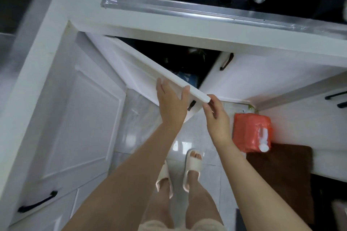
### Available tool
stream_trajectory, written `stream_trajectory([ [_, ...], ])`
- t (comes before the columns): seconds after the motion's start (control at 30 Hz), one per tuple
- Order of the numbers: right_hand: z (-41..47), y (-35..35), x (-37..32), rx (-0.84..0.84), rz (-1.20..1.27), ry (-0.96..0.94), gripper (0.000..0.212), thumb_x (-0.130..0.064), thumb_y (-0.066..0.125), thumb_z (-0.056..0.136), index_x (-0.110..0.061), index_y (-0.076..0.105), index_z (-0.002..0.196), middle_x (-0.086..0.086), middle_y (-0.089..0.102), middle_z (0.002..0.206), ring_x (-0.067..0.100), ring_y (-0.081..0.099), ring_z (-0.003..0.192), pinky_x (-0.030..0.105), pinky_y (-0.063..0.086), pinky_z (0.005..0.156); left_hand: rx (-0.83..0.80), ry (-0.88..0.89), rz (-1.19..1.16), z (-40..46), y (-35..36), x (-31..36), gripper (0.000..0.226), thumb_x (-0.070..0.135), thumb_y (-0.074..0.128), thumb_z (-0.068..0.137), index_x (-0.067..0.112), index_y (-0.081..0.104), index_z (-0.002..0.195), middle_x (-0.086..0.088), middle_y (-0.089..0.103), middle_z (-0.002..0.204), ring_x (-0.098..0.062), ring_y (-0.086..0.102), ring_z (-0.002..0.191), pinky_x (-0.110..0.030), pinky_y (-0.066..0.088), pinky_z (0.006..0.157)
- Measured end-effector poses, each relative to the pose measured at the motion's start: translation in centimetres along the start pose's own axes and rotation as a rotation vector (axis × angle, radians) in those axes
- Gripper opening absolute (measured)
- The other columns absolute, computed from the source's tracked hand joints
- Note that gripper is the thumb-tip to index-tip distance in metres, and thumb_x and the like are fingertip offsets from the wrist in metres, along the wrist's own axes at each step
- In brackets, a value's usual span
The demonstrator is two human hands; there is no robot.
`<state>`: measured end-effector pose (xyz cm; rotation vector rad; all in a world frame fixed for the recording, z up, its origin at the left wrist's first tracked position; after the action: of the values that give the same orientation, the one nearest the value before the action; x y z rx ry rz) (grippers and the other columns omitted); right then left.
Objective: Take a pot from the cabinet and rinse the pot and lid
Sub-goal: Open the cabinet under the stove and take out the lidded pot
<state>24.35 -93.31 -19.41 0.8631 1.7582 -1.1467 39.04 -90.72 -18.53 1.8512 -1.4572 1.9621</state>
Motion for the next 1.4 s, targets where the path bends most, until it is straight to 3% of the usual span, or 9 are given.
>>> stream_trajectory([
  [0.17,-3.1,1.1,0.7,0.007,0.051,0.020,0.021,-0.029,0.050,0.095,-0.035,0.058,0.114,-0.024,0.061,0.098,-0.008,0.056,0.095,0.005,0.041,0.081,-0.027,0.025,0.125,-0.7,-1.5,-1.0,0.084,0.044,0.058,0.087,0.015,0.012,0.151,-0.008,0.006,0.160,-0.026,0.015,0.145,-0.039,0.022,0.116],
  [0.4,-6.5,2.8,1.0,-0.084,0.107,-0.003,0.019,-0.026,0.051,0.095,-0.032,0.064,0.108,-0.022,0.065,0.100,-0.012,0.057,0.093,-0.001,0.039,0.075,-0.041,0.146,0.525,-2.9,-3.5,-2.3,0.058,0.034,0.041,0.095,0.018,0.024,0.148,-0.003,0.014,0.160,-0.024,0.014,0.146,-0.043,0.022,0.116],
  [0.6,-9.0,5.3,0.9,-0.171,0.114,-0.031,0.016,-0.027,0.057,0.091,-0.037,0.068,0.094,-0.037,0.066,0.082,-0.014,0.059,0.085,-0.002,0.038,0.070,-0.098,0.219,0.724,-4.1,-6.4,-4.6,0.062,0.040,0.033,0.096,0.013,0.015,0.150,-0.007,0.009,0.160,-0.022,0.005,0.148,-0.045,0.008,0.120],
  [0.73,-10.3,7.3,0.2,-0.226,0.127,-0.031,0.010,-0.024,0.062,0.088,-0.027,0.072,0.090,-0.024,0.068,0.084,-0.011,0.060,0.081,0.000,0.040,0.069,-0.136,0.255,0.884,-4.4,-8.6,-5.9,0.062,0.041,0.029,0.097,0.013,0.012,0.150,-0.007,0.008,0.161,-0.020,0.001,0.148,-0.046,-0.001,0.119],
  [0.87,-11.6,9.8,-0.3,-0.289,0.211,0.012,0.008,-0.020,0.066,0.085,-0.025,0.069,0.079,-0.011,0.071,0.080,0.004,0.064,0.078,0.013,0.047,0.071,-0.163,0.313,0.970,-4.5,-11.0,-7.5,0.064,0.046,0.027,0.096,0.016,0.012,0.151,-0.004,0.009,0.161,-0.019,-0.001,0.148,-0.048,-0.007,0.117],
  [1.0,-13.1,12.5,-0.5,-0.344,0.242,0.035,0.002,-0.019,0.068,0.084,-0.021,0.068,0.083,-0.009,0.072,0.082,0.003,0.065,0.080,0.012,0.049,0.073,-0.186,0.342,1.003,-4.5,-13.5,-9.4,0.064,0.050,0.026,0.096,0.022,0.010,0.151,0.001,0.008,0.161,-0.019,-0.003,0.148,-0.048,-0.014,0.114],
  [1.17,-15.3,16.2,-1.1,-0.412,0.249,0.053,0.013,-0.025,0.069,0.083,-0.028,0.068,0.096,-0.010,0.072,0.098,0.004,0.065,0.096,0.019,0.050,0.087,-0.260,0.406,1.053,-4.7,-18.0,-11.2,0.067,0.060,0.021,0.093,0.029,0.008,0.150,0.007,0.008,0.161,-0.020,-0.005,0.148,-0.052,-0.016,0.113],
  [1.3,-16.7,19.1,-1.8,-0.460,0.254,0.078,0.021,-0.028,0.066,0.086,-0.041,0.062,0.102,-0.024,0.065,0.103,-0.014,0.059,0.097,0.002,0.044,0.080,-0.311,0.493,1.192,-4.1,-21.1,-11.4,0.069,0.065,0.017,0.091,0.030,0.008,0.150,0.008,0.009,0.160,-0.021,-0.009,0.148,-0.056,-0.016,0.113],
  [1.4,-17.5,21.0,-1.9,-0.553,0.257,0.108,0.038,-0.027,0.062,0.088,-0.032,0.055,0.125,-0.027,0.057,0.114,-0.025,0.051,0.099,-0.004,0.040,0.076,-0.339,0.537,1.253,-3.6,-22.6,-11.9,0.071,0.066,0.016,0.090,0.030,0.008,0.150,0.008,0.010,0.160,-0.023,-0.012,0.147,-0.059,-0.015,0.113],
])
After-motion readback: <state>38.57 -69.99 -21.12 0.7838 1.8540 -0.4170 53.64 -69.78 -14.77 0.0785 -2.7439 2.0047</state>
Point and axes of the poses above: each hand's wrist, its own z-axis towards the middle knuckle, its own y-axis out of the palm, x = y × z, the point moved 4 cm from there along z, towards the middle knuckle
